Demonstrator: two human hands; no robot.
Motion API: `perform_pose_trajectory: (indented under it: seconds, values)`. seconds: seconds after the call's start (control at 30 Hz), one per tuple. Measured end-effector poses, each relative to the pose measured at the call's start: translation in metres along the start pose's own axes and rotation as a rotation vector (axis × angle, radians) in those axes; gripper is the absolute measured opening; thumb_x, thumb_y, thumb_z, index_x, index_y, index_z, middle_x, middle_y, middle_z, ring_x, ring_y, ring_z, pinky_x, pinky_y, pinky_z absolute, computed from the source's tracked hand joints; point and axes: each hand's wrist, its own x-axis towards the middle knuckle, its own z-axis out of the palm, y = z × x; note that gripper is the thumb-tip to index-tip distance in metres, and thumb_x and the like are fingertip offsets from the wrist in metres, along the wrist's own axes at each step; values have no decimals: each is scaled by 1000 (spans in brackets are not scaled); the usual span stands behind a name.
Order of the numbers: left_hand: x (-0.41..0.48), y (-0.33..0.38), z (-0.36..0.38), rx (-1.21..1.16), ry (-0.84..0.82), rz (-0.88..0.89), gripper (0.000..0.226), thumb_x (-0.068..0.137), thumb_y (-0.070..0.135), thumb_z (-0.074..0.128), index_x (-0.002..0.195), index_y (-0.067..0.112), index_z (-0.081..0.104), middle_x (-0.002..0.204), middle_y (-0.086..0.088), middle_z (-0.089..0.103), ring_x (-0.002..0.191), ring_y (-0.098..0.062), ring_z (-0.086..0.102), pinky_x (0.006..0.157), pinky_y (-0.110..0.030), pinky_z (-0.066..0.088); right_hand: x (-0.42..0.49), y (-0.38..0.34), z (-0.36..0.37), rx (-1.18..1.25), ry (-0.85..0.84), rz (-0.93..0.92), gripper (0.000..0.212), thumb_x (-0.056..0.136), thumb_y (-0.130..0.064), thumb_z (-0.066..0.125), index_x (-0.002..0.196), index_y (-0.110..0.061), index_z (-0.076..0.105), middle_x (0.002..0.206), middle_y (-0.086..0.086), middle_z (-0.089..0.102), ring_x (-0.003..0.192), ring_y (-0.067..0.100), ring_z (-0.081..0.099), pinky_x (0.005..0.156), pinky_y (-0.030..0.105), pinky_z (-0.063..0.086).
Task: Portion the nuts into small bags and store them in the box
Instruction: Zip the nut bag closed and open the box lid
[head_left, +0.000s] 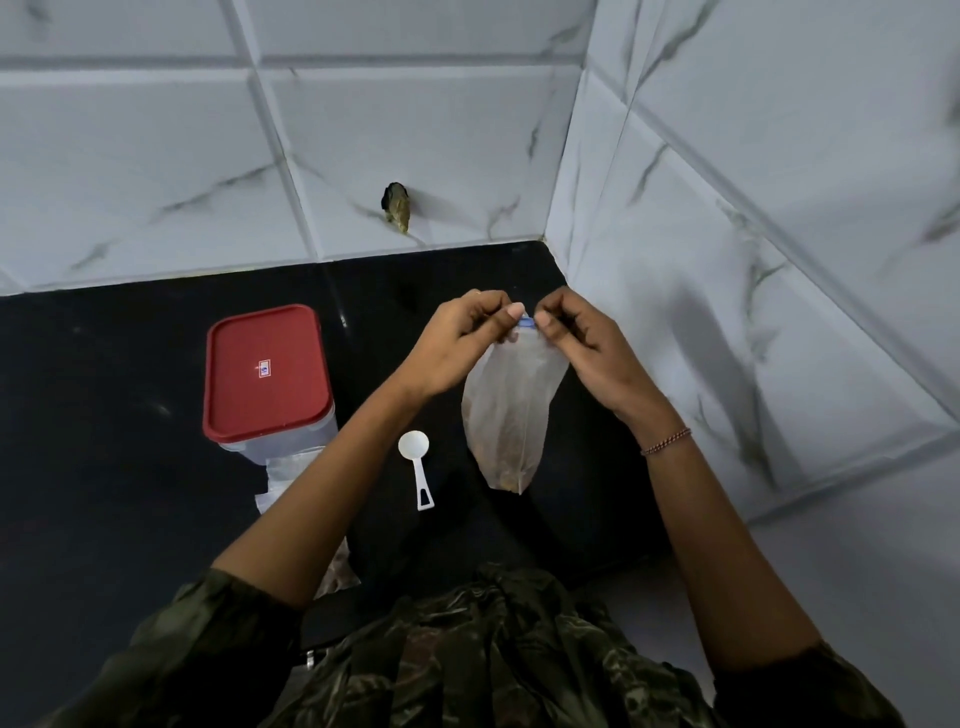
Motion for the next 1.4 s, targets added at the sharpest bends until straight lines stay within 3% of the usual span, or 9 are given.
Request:
perform_pose_trajectory:
  seconds: [0.17,0.33,0.43,0.6,0.77,1.0,1.13,1.2,1.4]
  values:
    - [4,-6,2,-221,172,-92,25,102,16,41,91,9,63,88,1,62,85,-5,60,80,-20,48,-3,-1,1,32,-102,-35,19,96,-22,48,83,-18,60,96,-8,47,96,8,49,85,15,40]
    - [20,-44,-2,-128,250,-620,18,99,23,50,113,14,57,103,-6,60,91,-14,58,75,-27,51,-24,-11,7,142,-315,1,24,89,-30,50,77,-16,65,93,-3,57,92,3,56,83,17,45]
    - [28,-51,7,-145,154,-818,25,98,27,51,114,8,55,95,-7,59,80,-13,58,64,-24,51,-21,-7,8,108,-91,-67,24,97,-18,46,86,-8,65,89,-8,63,90,1,61,82,14,46]
    - [45,-48,18,-91,106,-839,23,99,27,50,97,8,62,86,-7,57,73,-14,53,60,-22,46,12,40,-3,182,488,283,28,101,-24,41,104,-8,64,88,-4,61,86,10,58,77,25,53]
    - [62,-36,25,-126,33,-918,26,101,22,45,91,5,63,73,-6,53,61,-12,50,57,-21,46,39,83,9,552,191,962,31,101,-29,39,99,-5,58,96,13,63,79,19,60,64,30,52]
    - [66,-43,6,-286,131,-930,23,96,25,56,106,5,64,92,-9,65,74,-14,64,52,-23,50,56,86,14,902,73,880,32,94,-32,54,116,-10,62,104,11,66,94,22,63,82,34,54]
    - [65,-41,-7,-356,113,-977,29,86,31,69,101,6,66,84,-6,64,74,-14,62,60,-24,53,62,79,15,945,-1,828,11,92,-24,58,96,-16,64,84,2,66,67,9,61,57,16,52]
    - [64,-42,-11,-376,116,-997,34,81,30,74,103,5,66,85,-7,64,75,-15,62,68,-26,55,65,76,16,942,-38,804,8,91,-20,59,97,-16,62,87,3,64,69,10,62,64,20,54]
    - [60,-34,-15,-257,100,-913,16,79,17,76,91,12,67,83,-3,64,73,-12,62,57,-20,52,75,68,17,669,-7,786,53,80,-5,70,128,-4,47,112,13,62,99,25,62,81,37,55]
